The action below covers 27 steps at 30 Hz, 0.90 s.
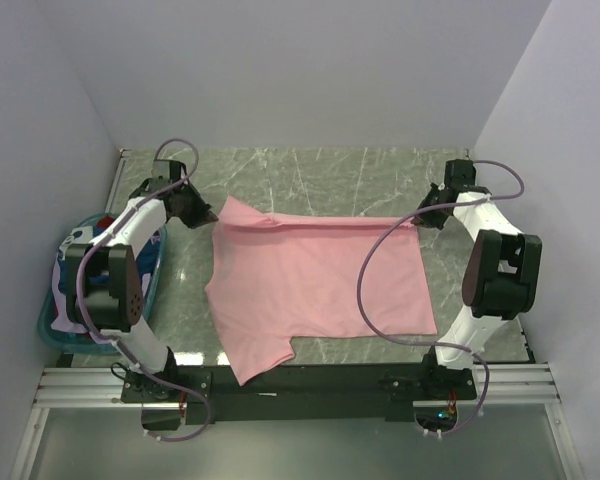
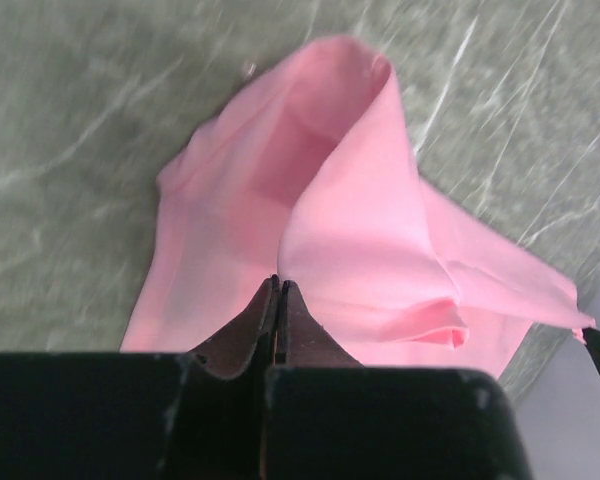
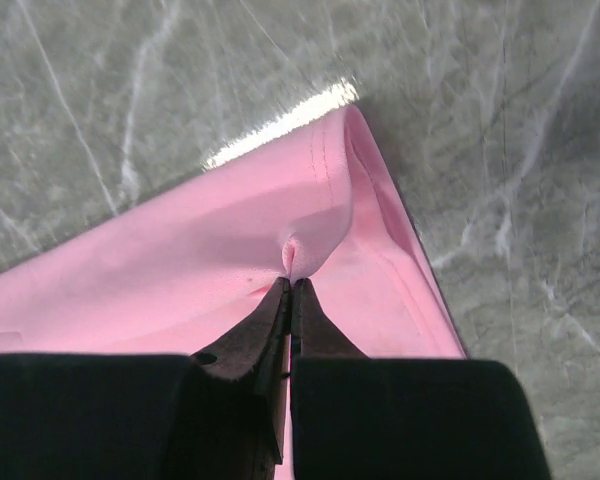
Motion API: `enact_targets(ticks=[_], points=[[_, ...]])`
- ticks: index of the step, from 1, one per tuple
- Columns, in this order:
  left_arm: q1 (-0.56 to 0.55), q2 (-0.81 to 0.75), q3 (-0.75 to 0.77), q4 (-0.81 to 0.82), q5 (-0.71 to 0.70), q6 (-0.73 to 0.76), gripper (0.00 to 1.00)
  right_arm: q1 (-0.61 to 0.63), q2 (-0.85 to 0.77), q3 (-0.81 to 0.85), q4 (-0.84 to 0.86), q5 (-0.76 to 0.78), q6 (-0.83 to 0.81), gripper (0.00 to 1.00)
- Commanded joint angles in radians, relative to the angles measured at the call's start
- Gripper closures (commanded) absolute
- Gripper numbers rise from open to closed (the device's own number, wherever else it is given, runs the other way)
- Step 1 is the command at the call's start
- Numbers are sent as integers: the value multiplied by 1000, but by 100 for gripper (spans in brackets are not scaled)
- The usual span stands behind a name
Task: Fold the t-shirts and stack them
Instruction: Fold the tshirt
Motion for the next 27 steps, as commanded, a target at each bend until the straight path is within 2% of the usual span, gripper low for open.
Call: enact_targets(ticks=[1,6,11,27], points=[[5,-99,-45,-22,8,-8,99,-7,-69,-45,4,27,4,100],[5,-168,-174,26,0,-31,99,-7,-108,-125,38,42,16,100],[2,-161,-281,92,37,-75,99,-7,-70,-161,56,60,16,100],[-18,-179,-355,84,10,-80,99,-7,-28,-176,55,96,3,100]])
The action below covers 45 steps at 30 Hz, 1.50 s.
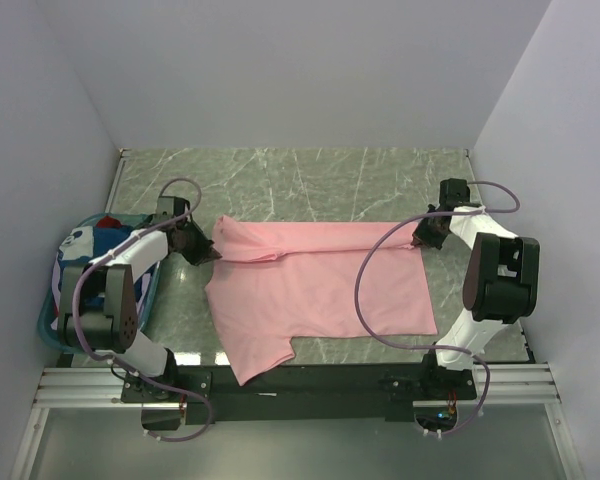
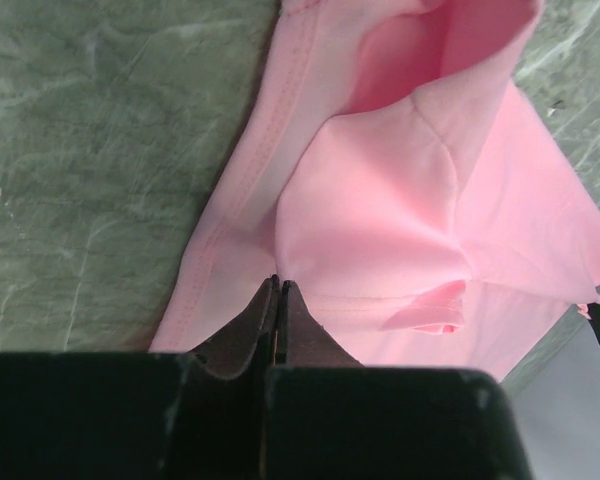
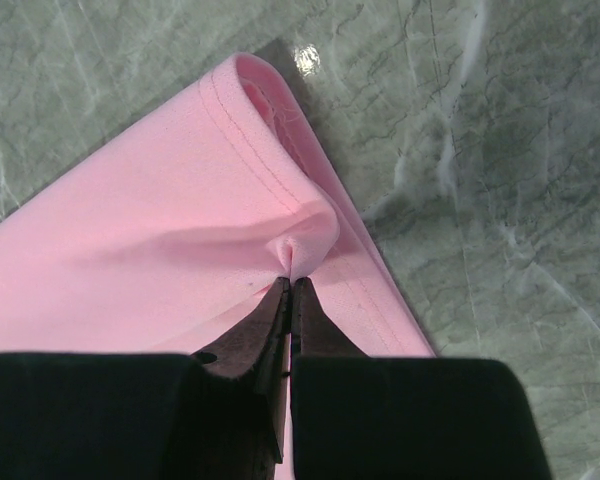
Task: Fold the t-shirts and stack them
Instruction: Fold the tshirt
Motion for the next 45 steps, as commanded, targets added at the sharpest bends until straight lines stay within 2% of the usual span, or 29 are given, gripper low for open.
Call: enact_targets(ticks=[1,13,24,29,30,31,34,35,38,41,45], points=[[-1,-39,-11,9,-22,-20,99,-7,2,2,11,35,-4,100],[-4,-174,13,-62,-48,-29,99,-7,-53,-6,4,39,2,100],[-14,-170,-134,0,-30,-56,99,-6,-40,-40,-6,61,2,100],[-33,-199,-152,-5,-27,-63,99,-6,-63,-53,-7,73,9,92],[-38,-203,-157,-5,-25,-63,97,-6,-68,-53,-9,75,11,89],[-40,-209,-162,-11,-22,-66,94,-4,-77,-53,-12,76,13,81],[-40,-242,-156,-37,-31,-66,74,4,-112,-47,-15,81,17,68],[-40,-263,-148,-40,-47,-67,57,7,-125,-43,-15,87,22,65],[-29,-283,-94,-51,-86,-59,36,7,-166,-27,-6,84,28,54],[-6,-253,-31,-33,-85,-50,22,7,-205,-15,19,75,34,46],[6,-151,62,-11,-93,-18,18,8,-194,20,26,38,31,44]])
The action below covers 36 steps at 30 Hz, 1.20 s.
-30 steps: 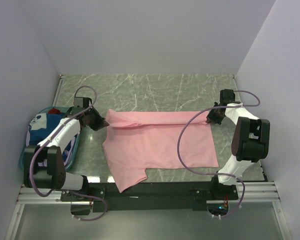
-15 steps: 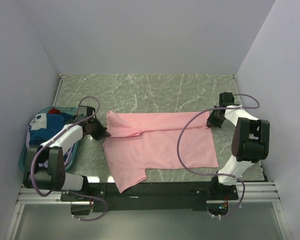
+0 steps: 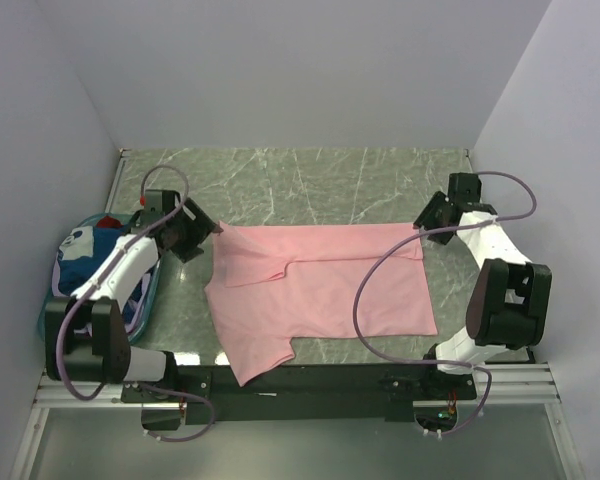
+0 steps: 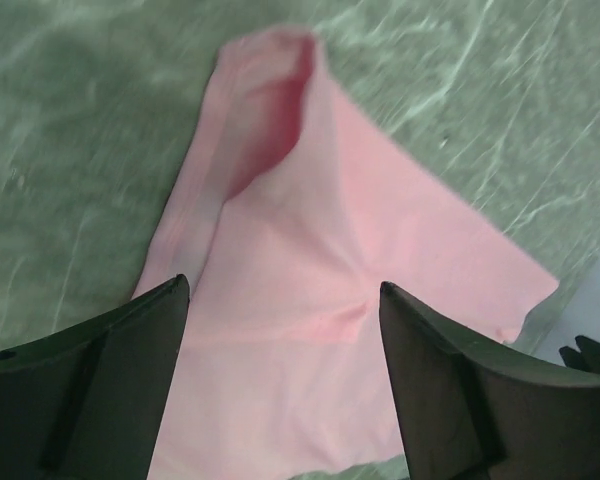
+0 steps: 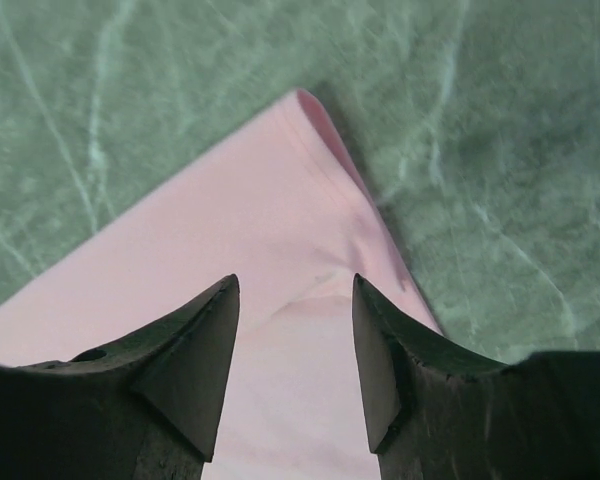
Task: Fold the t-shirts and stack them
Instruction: Fold the tshirt
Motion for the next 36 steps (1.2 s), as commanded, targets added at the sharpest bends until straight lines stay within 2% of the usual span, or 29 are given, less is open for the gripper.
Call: enact_targets(ticks=[1,8,16,21,24,25,29,33,36], points=[[12,82,111,49,-8,54,18,4,-3,48,56,-57,3,44],[13,317,270,80,30,120,29,4,86,80,136,-170,24,52],[12,454,356,100,79,122,36,-1,213,109,179,-216,56,55],[10,519,377,134,73,117,49,-21,268,114,205,-236,76,55],[15,549,382,120,14,126,67,-42,299,107,222,-244,93,56],[18,553,382,112,-12,128,75,-56,308,104,228,-249,95,56],[44,546,351,131,-72,119,92,-73,322,97,236,-240,95,57],[53,566,357,134,-97,128,92,-84,337,103,232,-232,84,57],[53,572,368,144,-108,143,85,-85,350,117,228,-230,76,57]])
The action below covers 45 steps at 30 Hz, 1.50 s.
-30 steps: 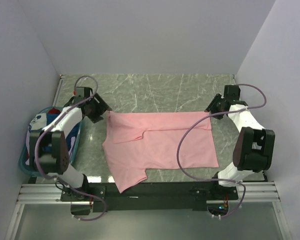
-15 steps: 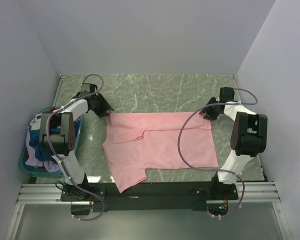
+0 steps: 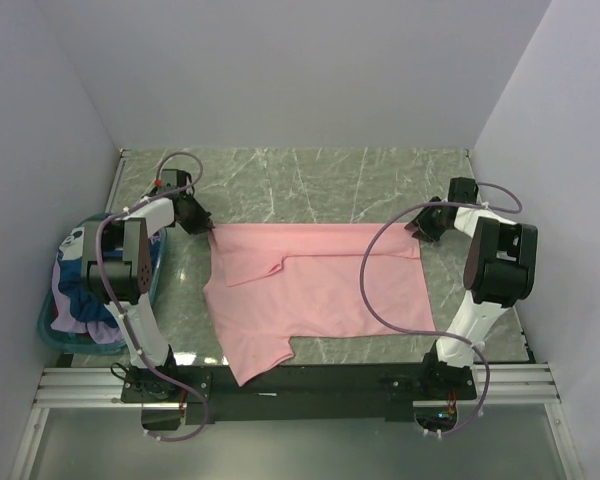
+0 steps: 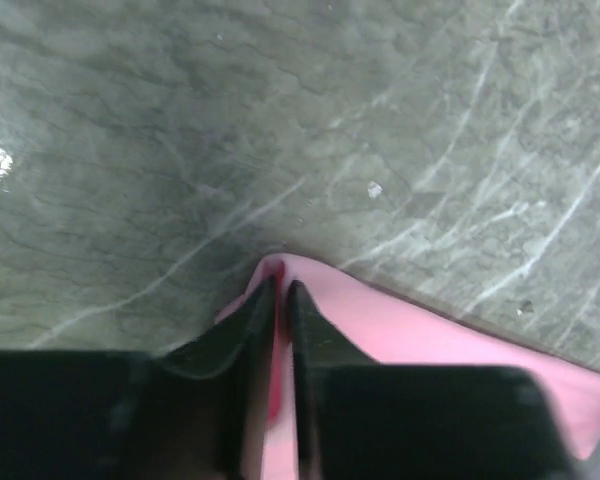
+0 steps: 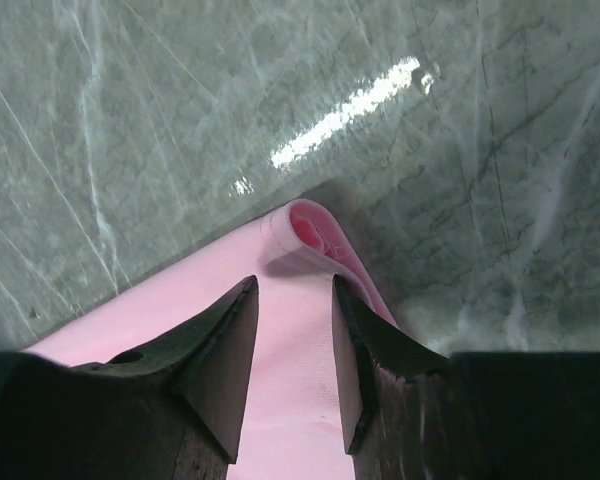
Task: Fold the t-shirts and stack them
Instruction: Fold the tshirt
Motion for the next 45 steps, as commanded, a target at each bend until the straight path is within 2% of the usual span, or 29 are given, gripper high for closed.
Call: enact_targets(ticks=[1,6,7,9,10,12,13,14,17,21,22,25,26,30,36,45], points=[[7,7,24,41,-52,28,80,-9,28,53,21,18,-11,57],[7,-21,56,12,-37,53,63,-3,-21,71,-3,10,-24,57],[7,-47,56,4,-39,53,56,1,-37,68,-8,16,-27,57],[4,-76,53,-11,-42,50,48,14,-84,65,-26,37,-45,57],[2,-106,52,-21,-42,50,40,20,-101,58,-32,44,-50,56],[-9,-142,46,-54,-45,47,32,42,-156,44,-48,65,-59,56],[-15,-182,41,-64,-46,45,25,53,-176,24,-49,71,-62,55],[-28,-202,32,-73,-51,41,25,63,-210,13,-52,74,-67,55],[-70,-286,-41,-91,-62,12,25,123,-267,-22,-64,77,-67,55],[-142,-380,-126,-114,-114,-13,30,212,-316,-59,-52,44,-42,55],[-150,-390,-144,-114,-117,-19,32,287,-322,-67,-49,30,-27,55],[-176,-424,-209,-123,-123,-38,37,393,-340,-65,-17,-1,-7,57],[-183,-429,-224,-134,-128,-44,37,462,-330,-59,-8,-20,-2,58],[-203,-467,-272,-177,-129,-68,41,612,-291,-62,72,-66,68,61],[-226,-490,-370,-159,-77,-104,45,793,-163,-38,216,-120,205,63],[-248,-457,-433,-122,-79,-131,44,876,-15,-41,333,-78,355,55]])
